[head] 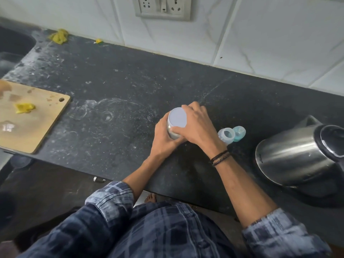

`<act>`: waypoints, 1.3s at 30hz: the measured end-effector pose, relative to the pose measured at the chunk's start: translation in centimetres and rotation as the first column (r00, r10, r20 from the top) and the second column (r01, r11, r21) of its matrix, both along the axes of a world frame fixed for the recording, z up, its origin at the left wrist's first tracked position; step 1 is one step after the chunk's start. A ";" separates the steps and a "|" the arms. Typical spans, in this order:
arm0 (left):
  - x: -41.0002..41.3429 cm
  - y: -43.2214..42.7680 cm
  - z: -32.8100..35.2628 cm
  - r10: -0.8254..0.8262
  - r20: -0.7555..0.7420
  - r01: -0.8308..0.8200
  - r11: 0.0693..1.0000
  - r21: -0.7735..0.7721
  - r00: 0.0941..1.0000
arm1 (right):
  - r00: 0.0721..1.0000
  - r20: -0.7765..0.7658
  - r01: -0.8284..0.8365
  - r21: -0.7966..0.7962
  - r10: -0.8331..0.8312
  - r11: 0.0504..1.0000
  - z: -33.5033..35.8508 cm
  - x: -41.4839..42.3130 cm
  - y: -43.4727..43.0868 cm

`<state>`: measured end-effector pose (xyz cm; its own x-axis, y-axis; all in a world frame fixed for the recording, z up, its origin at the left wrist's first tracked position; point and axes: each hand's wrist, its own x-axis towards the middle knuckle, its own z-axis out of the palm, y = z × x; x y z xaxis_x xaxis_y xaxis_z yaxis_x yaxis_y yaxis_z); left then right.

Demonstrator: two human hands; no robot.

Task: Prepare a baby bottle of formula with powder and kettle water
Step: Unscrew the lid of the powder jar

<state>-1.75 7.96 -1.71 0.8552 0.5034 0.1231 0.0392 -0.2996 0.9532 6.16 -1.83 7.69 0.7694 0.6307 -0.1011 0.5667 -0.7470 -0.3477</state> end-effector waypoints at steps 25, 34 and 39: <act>-0.2 0.1 -1.0 0.080 -0.162 -0.074 0.996 0.041 0.984 | 0.988 -0.064 -0.140 -0.012 0.139 0.990 0.1 2.2 0.3; -0.1 0.0 -1.0 0.083 -0.147 -0.079 0.996 0.034 0.986 | 0.939 -0.269 -0.228 -0.026 0.213 0.973 1.1 3.1 -0.2; 0.0 0.0 -1.0 0.077 -0.135 -0.072 0.997 0.041 0.988 | 0.984 -0.153 -0.089 0.022 0.091 0.996 1.2 2.3 0.1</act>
<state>-1.77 7.99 -2.75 0.8256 0.5636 0.0270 0.1913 -0.3247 0.9263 8.43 -1.74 8.85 0.6852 0.6992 -0.2041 0.5703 -0.6893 -0.4468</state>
